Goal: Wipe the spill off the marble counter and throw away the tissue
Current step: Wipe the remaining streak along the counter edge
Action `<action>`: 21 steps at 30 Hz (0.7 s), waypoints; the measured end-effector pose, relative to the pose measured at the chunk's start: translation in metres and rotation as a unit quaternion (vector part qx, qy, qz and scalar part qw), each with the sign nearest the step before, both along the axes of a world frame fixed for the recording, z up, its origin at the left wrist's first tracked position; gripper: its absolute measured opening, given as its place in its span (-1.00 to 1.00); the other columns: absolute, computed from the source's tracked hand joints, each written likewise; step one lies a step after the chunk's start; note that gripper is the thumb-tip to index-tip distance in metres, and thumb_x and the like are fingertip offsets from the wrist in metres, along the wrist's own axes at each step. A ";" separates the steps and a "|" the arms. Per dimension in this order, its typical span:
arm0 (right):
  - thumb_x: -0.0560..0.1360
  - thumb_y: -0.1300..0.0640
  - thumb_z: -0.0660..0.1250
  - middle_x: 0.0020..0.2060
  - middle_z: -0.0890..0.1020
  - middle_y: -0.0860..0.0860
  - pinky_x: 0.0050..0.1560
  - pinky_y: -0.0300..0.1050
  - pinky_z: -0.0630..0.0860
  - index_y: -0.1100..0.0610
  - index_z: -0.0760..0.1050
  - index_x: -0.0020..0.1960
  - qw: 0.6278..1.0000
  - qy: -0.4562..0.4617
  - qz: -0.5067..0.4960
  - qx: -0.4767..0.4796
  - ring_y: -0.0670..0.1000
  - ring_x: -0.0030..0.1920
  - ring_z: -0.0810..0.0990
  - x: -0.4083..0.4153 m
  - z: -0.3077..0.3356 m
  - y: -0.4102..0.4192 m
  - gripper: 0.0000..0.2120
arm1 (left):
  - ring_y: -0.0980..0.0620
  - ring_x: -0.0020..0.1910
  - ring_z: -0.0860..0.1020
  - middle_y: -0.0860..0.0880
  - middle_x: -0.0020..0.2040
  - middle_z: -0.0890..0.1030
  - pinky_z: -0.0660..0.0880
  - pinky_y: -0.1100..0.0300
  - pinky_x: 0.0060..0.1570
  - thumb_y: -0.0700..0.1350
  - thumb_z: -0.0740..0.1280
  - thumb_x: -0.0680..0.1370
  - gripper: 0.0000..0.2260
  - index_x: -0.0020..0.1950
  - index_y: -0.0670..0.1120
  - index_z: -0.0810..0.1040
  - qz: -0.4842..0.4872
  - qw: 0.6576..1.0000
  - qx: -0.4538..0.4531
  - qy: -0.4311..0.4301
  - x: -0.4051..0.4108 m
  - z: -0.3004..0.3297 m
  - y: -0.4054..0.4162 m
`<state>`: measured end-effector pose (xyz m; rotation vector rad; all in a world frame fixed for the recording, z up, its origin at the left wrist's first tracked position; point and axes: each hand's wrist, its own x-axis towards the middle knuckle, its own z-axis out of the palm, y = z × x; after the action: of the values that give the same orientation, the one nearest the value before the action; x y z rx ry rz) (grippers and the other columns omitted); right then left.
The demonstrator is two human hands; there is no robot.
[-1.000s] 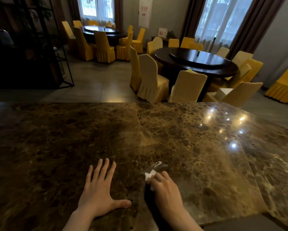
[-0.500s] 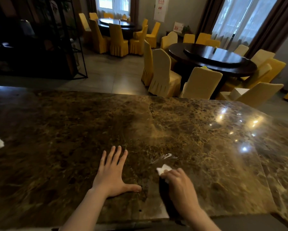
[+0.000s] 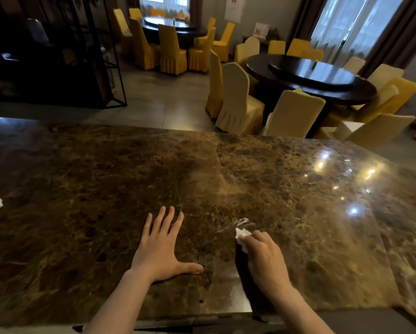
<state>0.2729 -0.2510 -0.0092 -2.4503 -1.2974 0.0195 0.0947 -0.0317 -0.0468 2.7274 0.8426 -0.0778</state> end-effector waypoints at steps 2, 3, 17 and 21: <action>0.39 0.39 0.42 -0.07 0.61 0.03 -0.12 -0.10 0.48 0.10 0.59 0.21 0.998 0.019 -0.064 0.005 0.11 -0.04 0.58 0.028 0.002 -0.002 -0.57 | 0.01 0.62 -0.50 0.05 0.70 -0.40 -0.40 -0.20 0.64 0.86 0.03 0.13 0.37 0.70 0.11 -0.32 -0.002 1.000 0.006 0.010 0.000 0.002 -0.001; 0.43 0.39 0.40 0.00 0.63 0.08 -0.05 -0.03 0.52 0.14 0.53 0.32 0.994 0.031 -0.106 0.015 0.16 0.03 0.60 0.041 0.004 0.001 -0.52 | 0.01 0.62 -0.50 0.05 0.70 -0.40 -0.39 -0.21 0.65 0.86 0.04 0.14 0.37 0.70 0.11 -0.32 -0.003 1.000 0.007 0.012 -0.001 0.003 -0.001; 0.52 0.24 0.40 -0.21 0.48 -0.14 -0.16 -0.10 0.48 0.00 0.68 0.01 0.999 0.040 -0.026 0.018 -0.05 -0.16 0.51 0.038 0.004 -0.002 -0.82 | 0.01 0.62 -0.51 0.05 0.69 -0.41 -0.40 -0.20 0.64 0.87 -0.01 0.11 0.37 0.68 0.13 -0.37 -0.001 1.000 0.003 0.016 0.000 0.005 -0.001; 0.48 0.33 0.40 -0.11 0.62 -0.03 -0.10 -0.03 0.55 0.11 0.63 0.20 0.998 0.030 -0.035 0.034 0.05 -0.08 0.61 0.043 0.005 0.004 -0.68 | 0.02 0.61 -0.52 0.06 0.68 -0.44 -0.40 -0.20 0.64 0.87 -0.03 0.10 0.37 0.67 0.14 -0.40 -0.002 1.000 0.007 0.025 0.000 0.004 -0.002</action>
<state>0.3162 -0.2469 -0.0039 -2.4172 -1.1671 0.0307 0.0951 -0.0334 -0.0428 2.7515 0.8535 -0.1410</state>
